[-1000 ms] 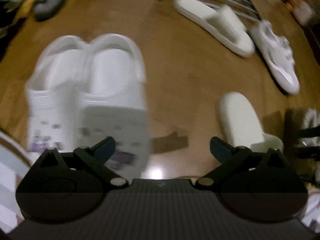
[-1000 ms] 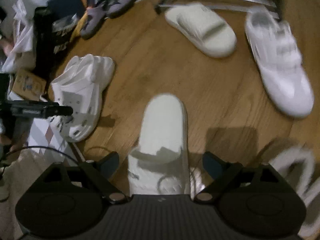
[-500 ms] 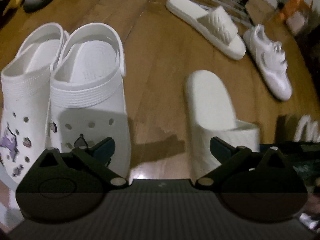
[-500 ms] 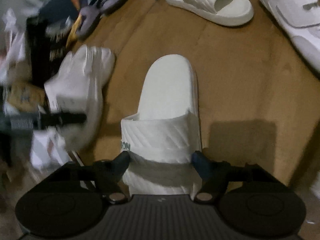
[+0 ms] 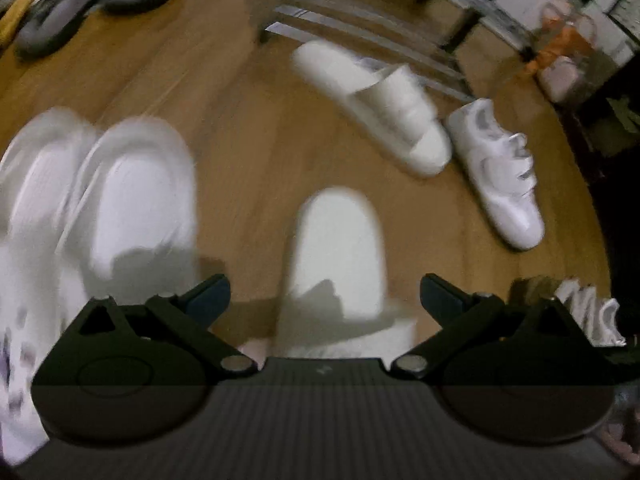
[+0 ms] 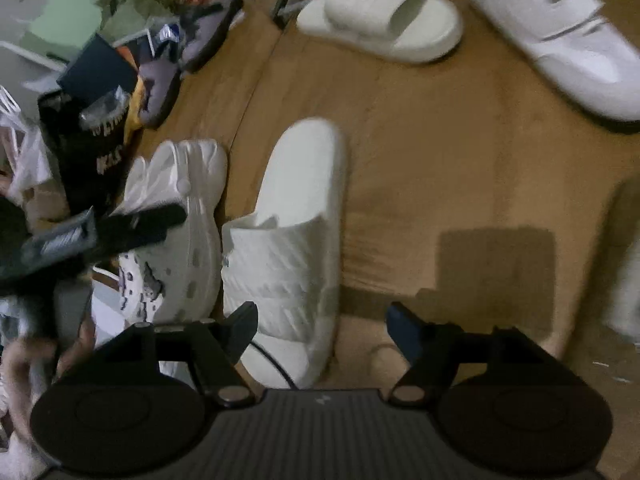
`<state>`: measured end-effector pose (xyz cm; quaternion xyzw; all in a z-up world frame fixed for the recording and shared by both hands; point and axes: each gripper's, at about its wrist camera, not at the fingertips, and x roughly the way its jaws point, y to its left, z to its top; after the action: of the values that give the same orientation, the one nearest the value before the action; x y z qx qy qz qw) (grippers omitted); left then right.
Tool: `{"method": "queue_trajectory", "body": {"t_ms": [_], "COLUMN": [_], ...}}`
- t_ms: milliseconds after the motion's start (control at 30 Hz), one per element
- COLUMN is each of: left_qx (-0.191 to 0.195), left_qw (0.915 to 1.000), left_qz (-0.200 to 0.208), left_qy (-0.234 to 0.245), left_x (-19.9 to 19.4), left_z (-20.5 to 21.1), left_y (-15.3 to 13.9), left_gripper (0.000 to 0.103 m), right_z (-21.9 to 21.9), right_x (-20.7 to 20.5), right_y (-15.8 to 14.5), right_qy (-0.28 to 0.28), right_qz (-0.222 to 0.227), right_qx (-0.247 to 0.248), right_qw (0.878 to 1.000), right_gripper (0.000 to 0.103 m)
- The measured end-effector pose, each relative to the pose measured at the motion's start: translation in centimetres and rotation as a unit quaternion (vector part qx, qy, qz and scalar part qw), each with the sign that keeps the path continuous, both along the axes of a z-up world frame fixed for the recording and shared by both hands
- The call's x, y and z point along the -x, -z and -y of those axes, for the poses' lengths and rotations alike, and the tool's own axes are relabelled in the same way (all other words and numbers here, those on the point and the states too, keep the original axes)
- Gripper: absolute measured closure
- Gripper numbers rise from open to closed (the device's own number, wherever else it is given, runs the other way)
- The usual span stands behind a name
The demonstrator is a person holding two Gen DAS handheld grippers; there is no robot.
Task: Organize scattered shoes
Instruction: 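Grasp the white NEON slide with the right gripper and carry it, then set the NEON slide down beside the clogs with the right gripper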
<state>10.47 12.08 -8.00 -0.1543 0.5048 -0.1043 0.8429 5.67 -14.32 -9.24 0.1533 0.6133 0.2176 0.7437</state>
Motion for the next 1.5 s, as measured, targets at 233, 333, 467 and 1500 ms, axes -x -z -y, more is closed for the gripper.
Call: {"method": "queue_trajectory", "body": {"t_ms": [233,333,467,1500], "left_qx": [-0.141,-0.171,-0.215,-0.100], "left_qw": [0.9685,0.9566,0.9444,0.9410], "left_qz": [0.033,0.011,0.004,-0.070], "left_qy": [0.202,0.236,0.249,0.316], "left_x": [-16.4,-21.0,-24.1,-7.4], "left_z": [10.4,13.5,16.3,22.8], "left_y": [-1.4,0.5,2.6,0.9], "left_gripper": [0.000,0.000,0.000,0.019], "right_z": [6.6,8.4,10.4,15.4], "right_x": [-1.5,-1.9,-1.9,-1.1], "right_y": [-4.5,-4.6,-4.3,-3.9], "right_qy": [-0.002,0.003,-0.005,0.095], "right_qz": [0.045,0.035,0.022,0.040], "right_qx": [-0.027,-0.047,-0.053,-0.045], "right_qw": [0.999,0.998,0.998,0.994], "right_gripper": [0.030,0.030,0.030,0.024]}}
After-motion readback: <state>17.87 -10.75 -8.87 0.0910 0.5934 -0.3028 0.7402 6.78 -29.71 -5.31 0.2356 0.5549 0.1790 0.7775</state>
